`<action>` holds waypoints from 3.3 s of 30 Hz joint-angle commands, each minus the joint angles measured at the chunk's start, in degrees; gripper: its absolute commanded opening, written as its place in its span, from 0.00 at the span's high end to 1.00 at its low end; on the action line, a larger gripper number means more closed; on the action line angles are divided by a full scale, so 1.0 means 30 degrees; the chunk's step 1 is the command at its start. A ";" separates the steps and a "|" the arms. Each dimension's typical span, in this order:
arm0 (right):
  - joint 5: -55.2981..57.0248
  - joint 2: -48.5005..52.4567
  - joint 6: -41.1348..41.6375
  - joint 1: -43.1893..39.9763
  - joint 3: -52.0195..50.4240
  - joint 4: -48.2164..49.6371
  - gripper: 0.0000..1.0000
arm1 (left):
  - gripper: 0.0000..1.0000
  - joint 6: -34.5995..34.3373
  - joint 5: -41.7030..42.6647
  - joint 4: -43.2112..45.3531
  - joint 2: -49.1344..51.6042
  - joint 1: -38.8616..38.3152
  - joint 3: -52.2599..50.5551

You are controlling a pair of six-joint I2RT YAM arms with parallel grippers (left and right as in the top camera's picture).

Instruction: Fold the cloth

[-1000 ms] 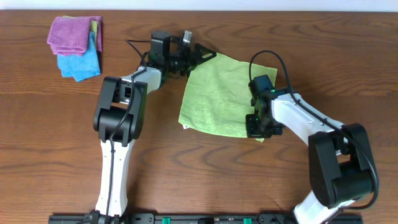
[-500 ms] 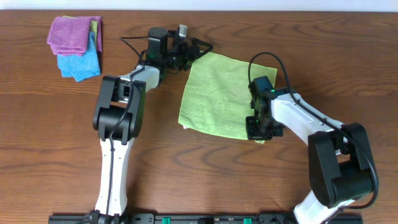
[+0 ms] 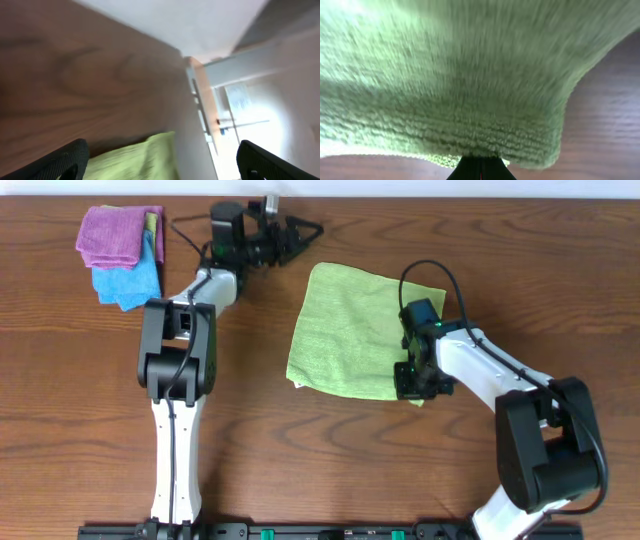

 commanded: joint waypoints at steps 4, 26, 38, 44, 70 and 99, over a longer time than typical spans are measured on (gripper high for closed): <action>0.2630 -0.1027 -0.0670 -0.0357 0.4197 -0.1166 0.99 | 0.02 0.0590 0.3184 -0.0058 0.0240 0.0204 0.2266; 0.3242 -0.7176 0.0197 -0.0670 0.9289 -0.6696 0.98 | 0.04 0.5246 0.2339 -0.5523 -0.0459 -0.0240 0.3140; 0.4218 -0.7985 0.0197 -0.0670 0.9289 -0.8597 0.98 | 0.04 1.7216 -0.6936 -1.9591 -0.0525 0.2091 0.6397; 0.4561 -0.7985 0.0189 -0.0692 0.9289 -0.8174 0.98 | 0.04 1.9489 -1.0360 -2.6687 -0.1639 0.1851 1.2968; 0.4459 -2.0240 -0.2667 -0.0517 0.8058 -1.3034 0.01 | 0.04 1.8258 -2.0852 -3.9758 -1.5926 -0.8014 1.2830; -0.3337 -2.0276 0.0670 -0.0510 -0.3927 -0.5880 0.01 | 0.05 1.3814 -1.0360 -2.1981 -2.3875 -0.0809 -1.7172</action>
